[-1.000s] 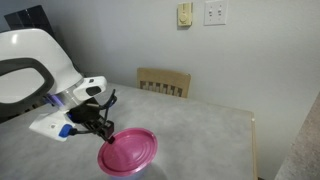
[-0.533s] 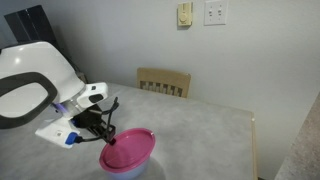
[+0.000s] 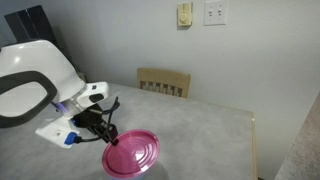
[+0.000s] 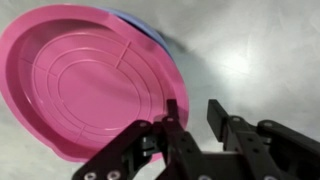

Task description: Cover the bowl with the pink thing

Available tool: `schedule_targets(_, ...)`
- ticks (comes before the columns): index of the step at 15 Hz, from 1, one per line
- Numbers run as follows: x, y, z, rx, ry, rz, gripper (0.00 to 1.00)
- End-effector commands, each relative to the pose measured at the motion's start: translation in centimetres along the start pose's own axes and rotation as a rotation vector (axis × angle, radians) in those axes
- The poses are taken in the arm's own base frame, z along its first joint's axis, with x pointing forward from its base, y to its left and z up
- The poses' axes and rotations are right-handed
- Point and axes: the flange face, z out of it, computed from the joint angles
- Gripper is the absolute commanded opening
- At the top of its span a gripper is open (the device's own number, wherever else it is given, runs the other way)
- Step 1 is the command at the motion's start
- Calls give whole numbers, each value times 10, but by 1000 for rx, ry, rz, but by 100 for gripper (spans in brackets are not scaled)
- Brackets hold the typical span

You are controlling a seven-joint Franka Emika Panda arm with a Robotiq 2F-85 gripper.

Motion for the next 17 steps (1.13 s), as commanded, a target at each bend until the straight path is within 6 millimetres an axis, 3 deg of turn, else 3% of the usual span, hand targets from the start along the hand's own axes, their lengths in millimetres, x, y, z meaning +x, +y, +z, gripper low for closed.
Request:
schedule_targets(1,-2,4,-24,-17,-28,8,70)
schedule_targets(5,5,-15,-65,-42,-85,-22,98)
schedule_targets(11,26,-67,-126,-37,-170,-69,100)
schedule_targets(12,23,-56,-113,-45,-147,-67,100)
schedule_targets(14,26,-64,-122,-46,-136,-76,100)
schedule_targets(17,24,-59,-117,-45,-148,-66,100)
